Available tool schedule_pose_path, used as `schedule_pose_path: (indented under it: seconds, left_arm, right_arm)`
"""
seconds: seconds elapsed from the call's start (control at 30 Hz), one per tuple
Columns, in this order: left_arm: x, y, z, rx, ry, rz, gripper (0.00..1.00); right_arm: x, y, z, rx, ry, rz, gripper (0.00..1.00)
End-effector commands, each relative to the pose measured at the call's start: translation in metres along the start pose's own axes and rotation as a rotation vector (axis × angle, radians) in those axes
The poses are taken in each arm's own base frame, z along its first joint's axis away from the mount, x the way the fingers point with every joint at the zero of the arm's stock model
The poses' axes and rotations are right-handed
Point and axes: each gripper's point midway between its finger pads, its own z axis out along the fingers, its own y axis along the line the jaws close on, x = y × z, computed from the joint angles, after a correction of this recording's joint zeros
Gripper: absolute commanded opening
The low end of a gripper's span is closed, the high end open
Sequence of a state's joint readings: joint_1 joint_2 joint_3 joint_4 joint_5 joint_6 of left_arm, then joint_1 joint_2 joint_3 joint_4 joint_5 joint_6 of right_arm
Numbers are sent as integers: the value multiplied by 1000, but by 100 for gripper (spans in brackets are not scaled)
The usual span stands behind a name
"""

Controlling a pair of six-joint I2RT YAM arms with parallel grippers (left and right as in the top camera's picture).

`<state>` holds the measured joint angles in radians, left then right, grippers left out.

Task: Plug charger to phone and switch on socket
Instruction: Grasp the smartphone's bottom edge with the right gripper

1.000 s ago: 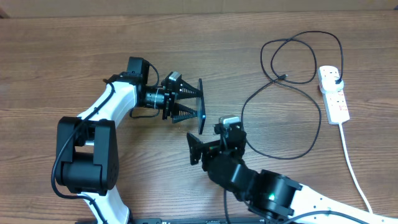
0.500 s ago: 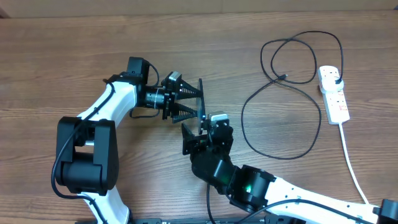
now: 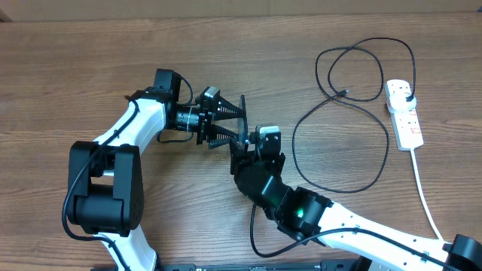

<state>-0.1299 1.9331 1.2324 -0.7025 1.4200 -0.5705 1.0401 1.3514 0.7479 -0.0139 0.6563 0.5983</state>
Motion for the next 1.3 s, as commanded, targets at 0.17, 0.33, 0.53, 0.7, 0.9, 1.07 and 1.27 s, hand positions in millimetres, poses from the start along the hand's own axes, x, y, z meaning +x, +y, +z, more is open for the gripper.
schedule_pose_path:
  seconds: [0.17,0.33,0.53,0.7,0.9,1.07,1.27]
  left_arm:
    - [-2,-12,-3,37,12,52,67]
    - [-1,-12,-3,37,13,51,67]
    - [-1,-12,-2,37,14,52,67]
    - [-1,-12,-2,36,13,60,68]
    - [-2,-11,-2,34,11,67,68]
    - [-2,-11,-2,34,11,66,68]
    - [-2,-11,-2,34,11,66,68]
  right_arm:
    - [-7,12,3,-70,21,30,56]
    - [-4,11,5,-64,26,25,51]
    - [5,10,16,-41,28,15,44]
    - [4,12,16,-46,20,21,41]
    - [1,14,16,-56,8,31,41]
    - [1,14,16,-55,8,31,37]
    - [-3,9,16,-29,-13,32,26]
